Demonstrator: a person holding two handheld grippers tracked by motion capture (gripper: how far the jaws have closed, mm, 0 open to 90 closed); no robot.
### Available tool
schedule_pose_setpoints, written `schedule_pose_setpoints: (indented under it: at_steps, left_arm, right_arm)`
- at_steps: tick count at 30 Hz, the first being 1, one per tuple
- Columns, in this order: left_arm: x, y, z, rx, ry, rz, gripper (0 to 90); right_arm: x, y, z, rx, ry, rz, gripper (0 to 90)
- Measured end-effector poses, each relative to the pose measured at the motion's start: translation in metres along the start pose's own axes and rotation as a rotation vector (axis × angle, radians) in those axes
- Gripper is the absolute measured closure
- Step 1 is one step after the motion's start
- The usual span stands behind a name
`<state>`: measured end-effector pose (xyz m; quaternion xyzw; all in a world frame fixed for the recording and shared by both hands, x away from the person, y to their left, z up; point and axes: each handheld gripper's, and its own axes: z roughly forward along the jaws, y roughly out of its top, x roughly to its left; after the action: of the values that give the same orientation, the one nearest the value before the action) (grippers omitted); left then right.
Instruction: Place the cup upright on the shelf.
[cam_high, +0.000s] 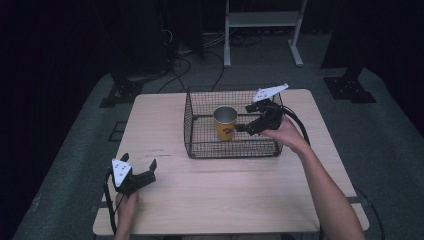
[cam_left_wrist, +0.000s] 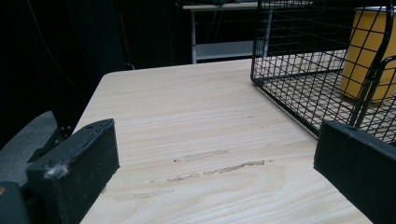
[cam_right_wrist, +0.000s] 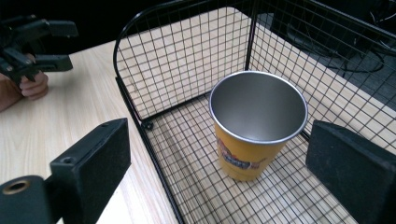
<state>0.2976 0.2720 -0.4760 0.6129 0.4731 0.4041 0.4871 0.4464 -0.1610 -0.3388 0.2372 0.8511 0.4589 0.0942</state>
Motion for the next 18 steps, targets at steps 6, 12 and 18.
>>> schedule_pose_setpoints:
  at_steps: [6, 12, 18]
  left_arm:
    - [0.000, 0.000, 0.000, 0.002, 0.001, -0.001, 0.0]
    - [0.000, 0.000, 0.000, 0.002, 0.000, 0.003, 0.0]
    - [0.000, 0.000, 0.000, 0.001, 0.000, 0.004, 0.0]
  right_arm:
    - [0.005, 0.001, -0.006, -0.004, 0.009, -0.009, 5.7]
    - [0.012, 0.001, -0.010, -0.017, 0.023, -0.025, 5.7]
    - [0.016, -0.005, -0.012, -0.012, 0.028, -0.028, 5.7]
